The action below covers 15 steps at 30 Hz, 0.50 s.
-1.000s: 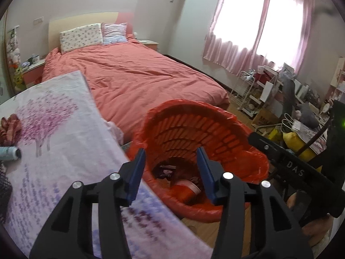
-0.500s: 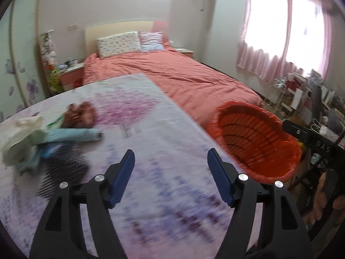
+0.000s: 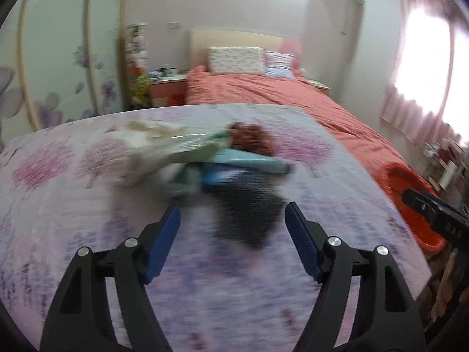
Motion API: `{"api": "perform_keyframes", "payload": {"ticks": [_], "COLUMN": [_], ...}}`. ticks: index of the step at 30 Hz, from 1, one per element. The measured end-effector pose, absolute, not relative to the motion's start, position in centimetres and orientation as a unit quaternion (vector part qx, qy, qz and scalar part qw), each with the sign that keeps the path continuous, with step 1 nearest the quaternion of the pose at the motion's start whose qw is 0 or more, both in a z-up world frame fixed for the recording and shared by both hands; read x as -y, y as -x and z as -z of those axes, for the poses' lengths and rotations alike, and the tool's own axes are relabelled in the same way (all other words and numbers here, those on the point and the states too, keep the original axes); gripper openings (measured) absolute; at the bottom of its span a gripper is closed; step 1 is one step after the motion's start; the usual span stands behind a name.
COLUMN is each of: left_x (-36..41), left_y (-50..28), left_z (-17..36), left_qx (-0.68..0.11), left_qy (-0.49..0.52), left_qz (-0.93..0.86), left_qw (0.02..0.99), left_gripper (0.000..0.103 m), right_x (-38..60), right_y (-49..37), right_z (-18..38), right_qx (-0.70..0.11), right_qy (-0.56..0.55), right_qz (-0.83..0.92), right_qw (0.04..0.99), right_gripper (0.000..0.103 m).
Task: Collect trash
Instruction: 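Grasp the black mesh net with the right tool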
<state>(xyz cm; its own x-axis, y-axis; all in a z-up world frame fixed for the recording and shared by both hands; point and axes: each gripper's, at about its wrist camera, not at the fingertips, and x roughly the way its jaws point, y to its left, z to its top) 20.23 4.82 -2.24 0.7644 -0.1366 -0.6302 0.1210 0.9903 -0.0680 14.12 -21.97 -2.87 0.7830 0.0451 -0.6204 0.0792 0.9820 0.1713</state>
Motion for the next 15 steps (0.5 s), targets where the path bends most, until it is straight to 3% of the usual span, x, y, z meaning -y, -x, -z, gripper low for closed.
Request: {"api": "perform_keyframes", "payload": {"ticks": [15], "left_x": [-15.6], "left_y": [-20.3], "left_z": [2.9], "left_qx": [-0.339], "left_qy": [0.063], "left_qz": [-0.007], "left_qw": [0.939], "left_gripper": [0.073], "right_x": [9.6], "right_y": [-20.5], "right_z": [5.4], "right_qx": [-0.388], "right_qy": [-0.05], "right_qz": [-0.061], "right_qw": [0.918], "right_gripper": [0.062]}}
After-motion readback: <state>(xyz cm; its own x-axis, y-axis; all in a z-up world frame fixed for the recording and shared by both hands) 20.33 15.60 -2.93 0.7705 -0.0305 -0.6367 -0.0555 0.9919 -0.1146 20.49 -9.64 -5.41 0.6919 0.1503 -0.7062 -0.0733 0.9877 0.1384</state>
